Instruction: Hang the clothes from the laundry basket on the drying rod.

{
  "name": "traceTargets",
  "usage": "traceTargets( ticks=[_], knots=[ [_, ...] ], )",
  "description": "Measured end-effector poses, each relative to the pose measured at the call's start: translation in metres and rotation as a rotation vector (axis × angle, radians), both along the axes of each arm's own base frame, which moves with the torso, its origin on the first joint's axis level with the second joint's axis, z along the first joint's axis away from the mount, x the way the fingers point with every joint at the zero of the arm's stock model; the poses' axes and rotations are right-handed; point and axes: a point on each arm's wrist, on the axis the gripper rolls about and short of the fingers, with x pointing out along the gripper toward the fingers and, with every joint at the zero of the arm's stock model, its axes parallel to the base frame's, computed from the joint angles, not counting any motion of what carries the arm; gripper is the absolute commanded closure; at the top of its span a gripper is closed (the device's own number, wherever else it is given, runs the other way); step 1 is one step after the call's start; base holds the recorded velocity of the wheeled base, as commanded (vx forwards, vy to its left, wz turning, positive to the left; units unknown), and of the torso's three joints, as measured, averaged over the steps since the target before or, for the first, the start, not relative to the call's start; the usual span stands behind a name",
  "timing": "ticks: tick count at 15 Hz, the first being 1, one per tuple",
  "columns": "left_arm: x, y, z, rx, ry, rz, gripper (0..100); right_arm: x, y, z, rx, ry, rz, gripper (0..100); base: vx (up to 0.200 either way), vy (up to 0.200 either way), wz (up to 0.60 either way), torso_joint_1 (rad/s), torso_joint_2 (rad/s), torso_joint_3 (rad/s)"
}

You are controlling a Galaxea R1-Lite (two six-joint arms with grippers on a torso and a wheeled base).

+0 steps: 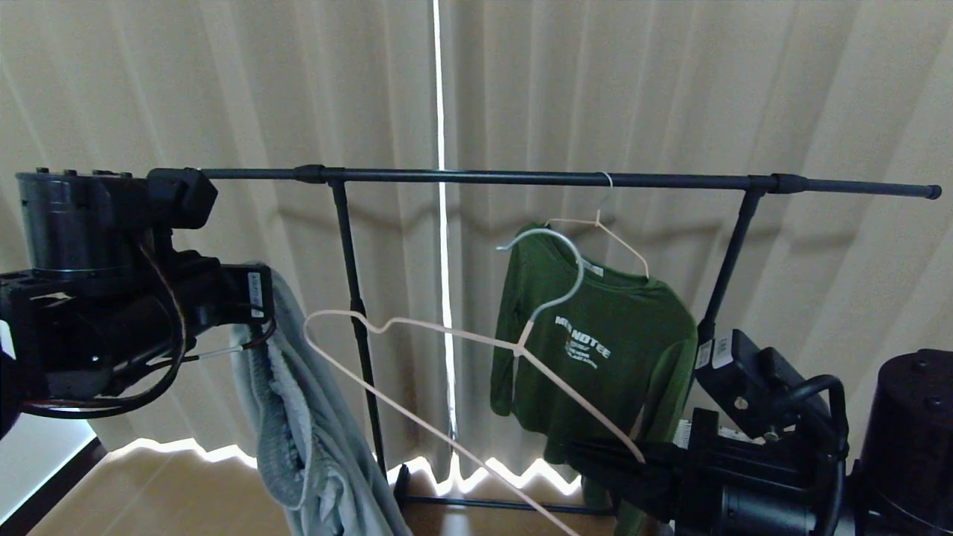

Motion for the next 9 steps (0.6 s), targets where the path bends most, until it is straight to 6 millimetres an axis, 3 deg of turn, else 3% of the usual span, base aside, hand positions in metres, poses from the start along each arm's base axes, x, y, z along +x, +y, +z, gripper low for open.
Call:
traceTargets(
  ticks=[9],
  knots=[
    [0.014,-0.006,-0.012,0.014,0.017,0.017,100,-0.001,0.021,-0.004,-0.018,0.01,0.059,100,0.0,0.0,0.0,0.0,0.0,0.0]
  ],
)
